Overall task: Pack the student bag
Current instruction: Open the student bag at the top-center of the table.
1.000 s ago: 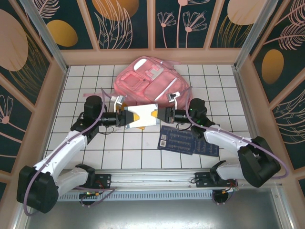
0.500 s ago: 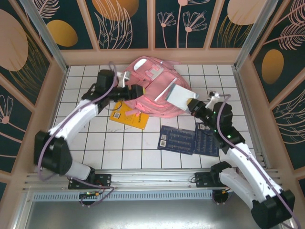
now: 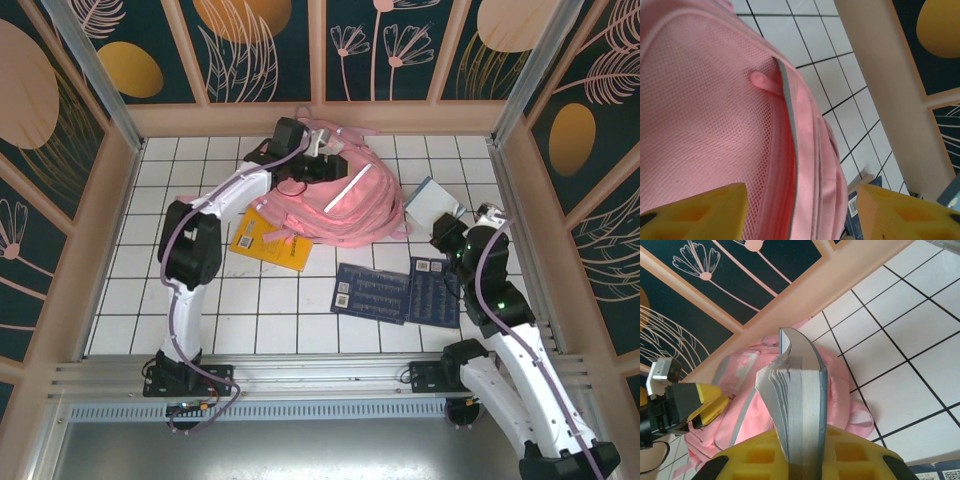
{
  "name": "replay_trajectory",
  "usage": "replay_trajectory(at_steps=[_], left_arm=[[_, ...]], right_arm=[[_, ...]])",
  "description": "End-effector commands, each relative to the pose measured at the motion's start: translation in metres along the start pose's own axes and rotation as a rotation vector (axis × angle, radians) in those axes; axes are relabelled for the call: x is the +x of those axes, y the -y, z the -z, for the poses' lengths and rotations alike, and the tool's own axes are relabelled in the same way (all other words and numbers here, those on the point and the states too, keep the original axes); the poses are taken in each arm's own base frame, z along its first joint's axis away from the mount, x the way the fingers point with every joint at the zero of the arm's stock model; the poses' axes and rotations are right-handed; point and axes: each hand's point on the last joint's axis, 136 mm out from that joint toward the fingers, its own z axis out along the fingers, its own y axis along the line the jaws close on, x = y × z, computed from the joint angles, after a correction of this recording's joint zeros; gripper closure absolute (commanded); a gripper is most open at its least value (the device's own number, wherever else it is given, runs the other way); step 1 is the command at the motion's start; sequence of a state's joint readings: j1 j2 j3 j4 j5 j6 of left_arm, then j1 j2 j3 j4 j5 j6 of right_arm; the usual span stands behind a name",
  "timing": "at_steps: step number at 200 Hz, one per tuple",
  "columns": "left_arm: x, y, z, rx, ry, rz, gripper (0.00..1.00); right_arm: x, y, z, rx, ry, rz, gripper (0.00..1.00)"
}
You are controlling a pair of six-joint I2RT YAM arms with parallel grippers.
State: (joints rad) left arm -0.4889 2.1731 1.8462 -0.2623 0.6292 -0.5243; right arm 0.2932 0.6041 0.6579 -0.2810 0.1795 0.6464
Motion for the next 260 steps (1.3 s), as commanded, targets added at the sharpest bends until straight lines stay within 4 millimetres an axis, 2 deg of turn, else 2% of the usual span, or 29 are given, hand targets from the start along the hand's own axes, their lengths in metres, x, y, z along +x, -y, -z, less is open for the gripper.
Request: replay_trajectory(at_steps=[1,45,66,84,97,115,131,144,159,182,202,229,260], left_arm=[[0.009,0.025,-0.017,0.093,-0.050,-0.030,0.40],[0.028,0.026,-0.041,0.131,-0.105,-0.008,0.44],[0.037,0.028,-0.048,0.152,-0.129,0.003,0.49],[0.044,0.022,-0.056,0.133,-0.146,0.004,0.60],[0.046,0.011,-0.059,0.086,-0.153,0.006,0.72],[0.043,0.000,-0.059,0.009,-0.142,-0.008,0.87],[0.033,-0.001,-0.054,-0.041,-0.122,-0.038,0.99],[0.020,0.011,-0.044,-0.051,-0.095,-0.070,1.00],[0.001,0.034,-0.028,-0.032,-0.050,-0.117,1.00],[-0.030,0.076,0.008,0.011,0.023,-0.186,1.00],[-0.053,0.099,0.043,0.055,0.086,-0.211,1.00],[-0.072,0.112,0.083,0.112,0.130,-0.226,1.00],[-0.078,0.109,0.118,0.162,0.152,-0.239,1.00]], right_arm=[[-0.002,0.005,-0.005,0.017,0.006,0.024,1.00],[0.004,0.012,-0.013,0.001,-0.029,-0.010,1.00],[0.006,0.016,-0.015,0.003,-0.039,-0.022,1.00],[0.007,0.018,-0.016,0.000,-0.044,-0.029,1.00],[0.008,0.020,-0.017,0.003,-0.045,-0.033,1.00],[0.008,0.021,-0.017,0.005,-0.044,-0.035,1.00],[0.006,0.020,-0.016,0.006,-0.041,-0.034,1.00],[0.005,0.020,-0.016,0.008,-0.041,-0.033,1.00],[0.001,0.021,-0.013,0.020,-0.029,-0.033,1.00],[-0.004,0.023,-0.011,0.036,-0.009,-0.034,1.00],[-0.006,0.022,-0.011,0.037,-0.002,-0.053,1.00],[-0.005,0.022,-0.014,0.032,0.000,-0.076,1.00],[0.002,0.014,-0.021,-0.018,-0.029,-0.106,1.00]])
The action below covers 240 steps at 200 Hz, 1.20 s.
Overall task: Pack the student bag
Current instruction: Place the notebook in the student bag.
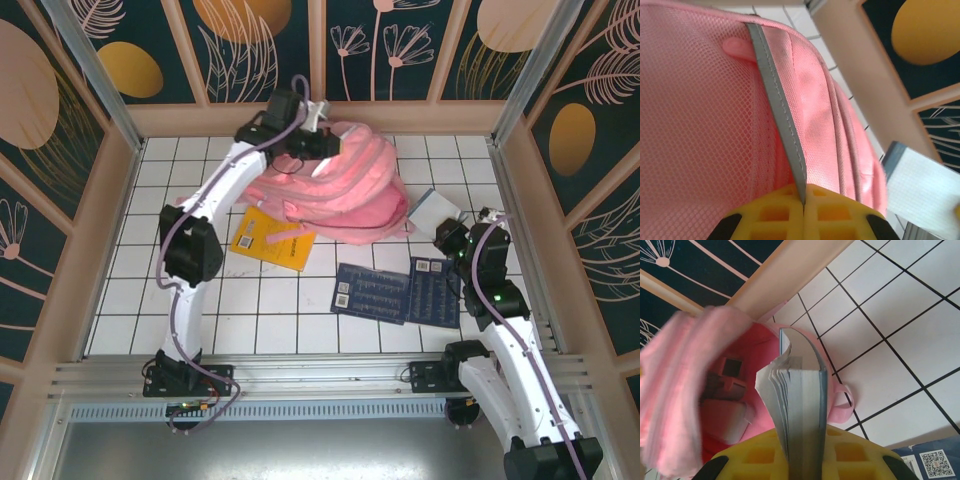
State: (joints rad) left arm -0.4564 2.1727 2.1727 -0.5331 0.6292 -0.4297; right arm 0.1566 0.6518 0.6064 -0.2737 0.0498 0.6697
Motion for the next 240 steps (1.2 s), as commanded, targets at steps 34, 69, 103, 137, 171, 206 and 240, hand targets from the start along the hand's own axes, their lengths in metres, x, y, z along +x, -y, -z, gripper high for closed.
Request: replay_trajectory(at_steps=[34,69,103,137,171,206,240], left_arm=[[-0.042,0.064,0.094,0.279,0.126,-0.128,1.00],[-0.044,0.076,0.108,0.416,0.118,-0.126,1.00],[-0.043,0.086,0.113,0.466,0.110,-0.139,1.00],[-0.043,0.090,0.116,0.479,0.111,-0.145,1.00],[-0.041,0.091,0.116,0.493,0.108,-0.144,1.00],[-0.040,0.089,0.113,0.505,0.102,-0.137,1.00],[-0.041,0.088,0.112,0.510,0.102,-0.133,1.00]], right_arm=[[0.009,-0.057,-0.007,-0.309,-0.091,-0.043,1.00],[0.035,-0.090,-0.014,-0.513,-0.269,-0.129,1.00],[0.056,-0.110,-0.032,-0.614,-0.411,-0.256,1.00],[0.066,-0.141,-0.061,-0.647,-0.436,-0.272,1.00],[0.085,-0.165,-0.111,-0.593,-0.441,-0.297,1.00],[0.116,-0.207,-0.167,-0.602,-0.468,-0.360,1.00],[0.155,-0.247,-0.232,-0.543,-0.508,-0.372,0.97]])
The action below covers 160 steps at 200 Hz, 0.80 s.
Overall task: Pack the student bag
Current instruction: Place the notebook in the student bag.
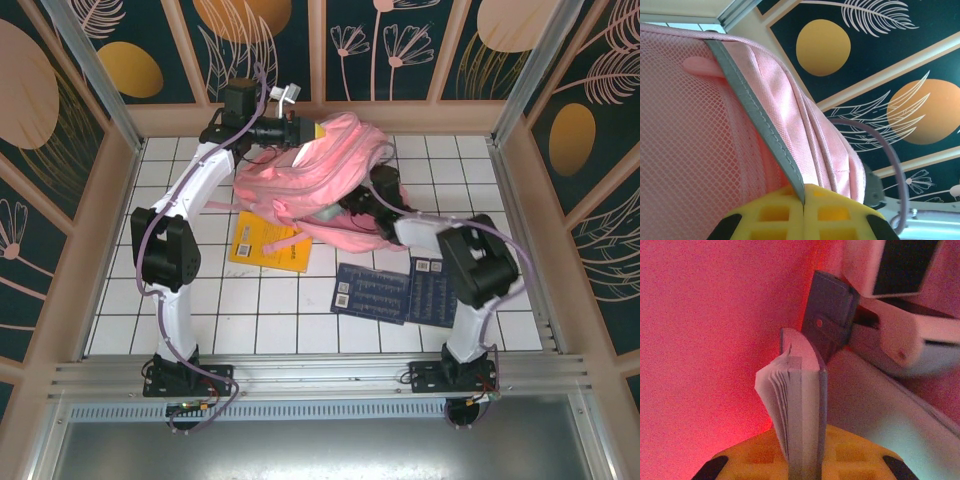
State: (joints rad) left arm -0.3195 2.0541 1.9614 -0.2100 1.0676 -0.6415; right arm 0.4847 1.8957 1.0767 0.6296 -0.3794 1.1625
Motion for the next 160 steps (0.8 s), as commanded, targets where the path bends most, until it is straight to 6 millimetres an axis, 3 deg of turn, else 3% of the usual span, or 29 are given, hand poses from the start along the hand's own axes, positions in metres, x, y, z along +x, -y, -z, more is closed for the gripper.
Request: replay_trajectory(at_steps=[1,10,31,58,83,113,116,141,160], left_arm=[[-0.018,0.077,0.020,0.141,0.041,-0.221,1.00],[-0.019,0.079,0.020,0.143,0.044,-0.223,1.00],[-0.022,0.077,0.022,0.141,0.053,-0.215,1.00],[-0.025,0.076,0.022,0.141,0.062,-0.205,1.00],[-0.032,0.071,0.031,0.125,0.088,-0.192,1.00],[-0.043,0.058,0.047,0.108,0.134,-0.156,1.00],[-0.044,0.056,0.047,0.105,0.137,-0.154,1.00],[-0.048,0.051,0.051,0.088,0.154,-0.143,1.00],[-0.050,0.044,0.052,0.074,0.162,-0.131,1.00]], right_arm=[[-0.011,-0.029,-0.048,-0.061,0.051,-0.003,0.97],[-0.015,-0.021,-0.066,-0.015,0.061,-0.005,0.90],[-0.005,-0.009,-0.104,0.053,0.047,0.016,0.63],[-0.005,-0.014,-0.114,-0.023,0.025,0.028,0.33],[-0.013,-0.042,-0.092,-0.116,0.027,0.105,0.18],[0.005,-0.083,-0.057,-0.226,-0.037,0.235,0.11],[-0.008,-0.082,-0.050,-0.224,-0.016,0.245,0.11],[-0.011,-0.087,-0.015,-0.214,0.010,0.303,0.09],[-0.018,-0.075,0.008,-0.156,0.039,0.286,0.09]])
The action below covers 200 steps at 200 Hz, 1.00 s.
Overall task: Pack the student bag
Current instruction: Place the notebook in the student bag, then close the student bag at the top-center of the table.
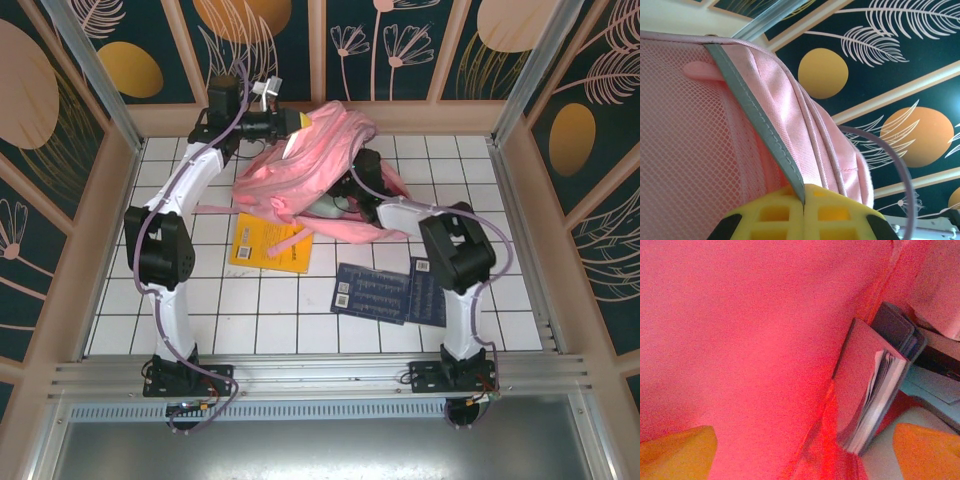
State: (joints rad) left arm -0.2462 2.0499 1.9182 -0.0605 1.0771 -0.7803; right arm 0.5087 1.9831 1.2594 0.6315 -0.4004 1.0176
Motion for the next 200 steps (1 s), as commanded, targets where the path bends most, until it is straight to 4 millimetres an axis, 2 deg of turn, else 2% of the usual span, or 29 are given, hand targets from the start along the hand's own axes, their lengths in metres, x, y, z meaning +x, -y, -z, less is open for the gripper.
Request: replay_trajectory(at_steps=[1,27,42,59,72,91,116,136,155,172,187,200], left_arm=[[-0.022,0.059,0.020,0.081,0.064,-0.179,1.00],[-0.024,0.045,0.018,0.045,0.071,-0.156,1.00],[-0.024,0.036,0.017,0.021,0.076,-0.141,1.00],[-0.022,0.024,0.015,-0.001,0.078,-0.116,0.97],[-0.021,0.012,0.012,-0.026,0.079,-0.091,0.91],[-0.014,-0.005,0.003,-0.068,0.069,-0.058,0.86],[0.010,-0.033,-0.021,-0.153,0.016,-0.036,0.73],[0.026,-0.052,-0.038,-0.206,-0.016,-0.016,0.61],[0.028,-0.060,-0.038,-0.245,-0.006,-0.003,0.54],[0.024,-0.054,-0.031,-0.289,0.021,-0.019,0.51],[0.021,-0.046,-0.019,-0.354,0.054,-0.042,0.51],[0.026,-0.038,-0.015,-0.416,0.066,-0.069,0.51]], right_arm=[[-0.017,-0.031,0.036,-0.046,0.049,0.100,0.09],[-0.014,-0.005,0.063,0.129,0.068,0.135,0.10],[-0.008,0.013,0.088,0.270,0.095,0.202,0.12],[-0.011,0.032,0.130,0.423,0.167,0.241,0.13],[-0.013,0.039,0.164,0.500,0.233,0.265,0.18],[-0.015,0.043,0.218,0.628,0.325,0.277,0.17],[-0.008,0.045,0.271,0.705,0.398,0.280,0.17],[0.000,0.054,0.297,0.759,0.419,0.251,0.15],[0.007,0.071,0.306,0.830,0.370,0.235,0.14],[0.013,0.092,0.317,0.916,0.347,0.187,0.14],[0.014,0.118,0.338,1.011,0.368,0.077,0.13],[0.015,0.141,0.358,1.079,0.398,-0.004,0.12]])
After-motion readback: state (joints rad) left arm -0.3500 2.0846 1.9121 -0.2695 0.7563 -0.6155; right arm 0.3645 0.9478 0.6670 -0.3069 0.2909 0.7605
